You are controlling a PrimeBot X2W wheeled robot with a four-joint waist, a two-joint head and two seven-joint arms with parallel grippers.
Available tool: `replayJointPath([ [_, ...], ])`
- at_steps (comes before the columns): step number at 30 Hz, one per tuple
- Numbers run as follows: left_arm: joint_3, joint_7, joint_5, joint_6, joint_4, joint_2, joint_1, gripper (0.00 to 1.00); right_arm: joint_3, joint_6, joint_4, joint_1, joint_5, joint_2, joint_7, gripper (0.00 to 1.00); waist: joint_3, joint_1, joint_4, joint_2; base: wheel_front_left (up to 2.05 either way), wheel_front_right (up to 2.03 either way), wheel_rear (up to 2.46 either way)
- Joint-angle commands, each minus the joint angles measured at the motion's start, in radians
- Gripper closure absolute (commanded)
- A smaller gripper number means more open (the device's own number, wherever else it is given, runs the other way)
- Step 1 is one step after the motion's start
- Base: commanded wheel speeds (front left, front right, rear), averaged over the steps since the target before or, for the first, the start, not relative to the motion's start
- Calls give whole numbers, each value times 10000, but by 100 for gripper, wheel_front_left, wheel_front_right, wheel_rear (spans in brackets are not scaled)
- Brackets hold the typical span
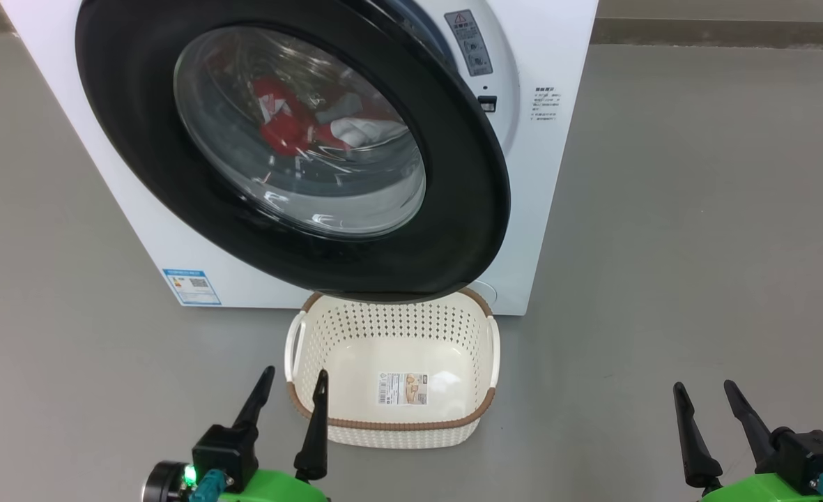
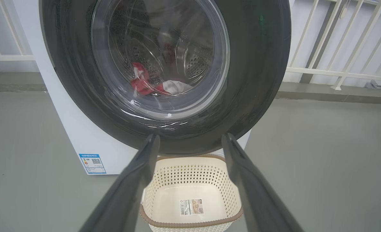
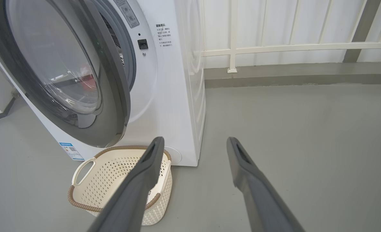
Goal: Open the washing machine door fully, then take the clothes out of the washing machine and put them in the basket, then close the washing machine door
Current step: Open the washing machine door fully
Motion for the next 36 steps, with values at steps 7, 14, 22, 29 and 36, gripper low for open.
replayJointPath([
  [7,342,-78,44,-12,-186,104,-94,0,232,6,-239,-206,76,-129,-64,0,12,0,12,0,0,0,0],
  [14,344,-78,10,-3,-208,102,-105,0,208,6,-321,-233,71,-128,-64,0,46,0,24,0,0,0,0],
  [22,348,-78,1,-3,-218,101,-128,0,81,6,-415,-253,117,-128,-64,100,85,0,25,0,0,0,0],
  [29,324,-78,-27,41,-260,100,-148,0,8,6,-720,-368,456,-128,-64,100,141,0,44,0,0,0,0],
  [36,323,-78,-49,83,-385,100,-256,0,-247,6,-1058,-1091,2584,-128,-64,100,363,0,80,0,0,0,0],
])
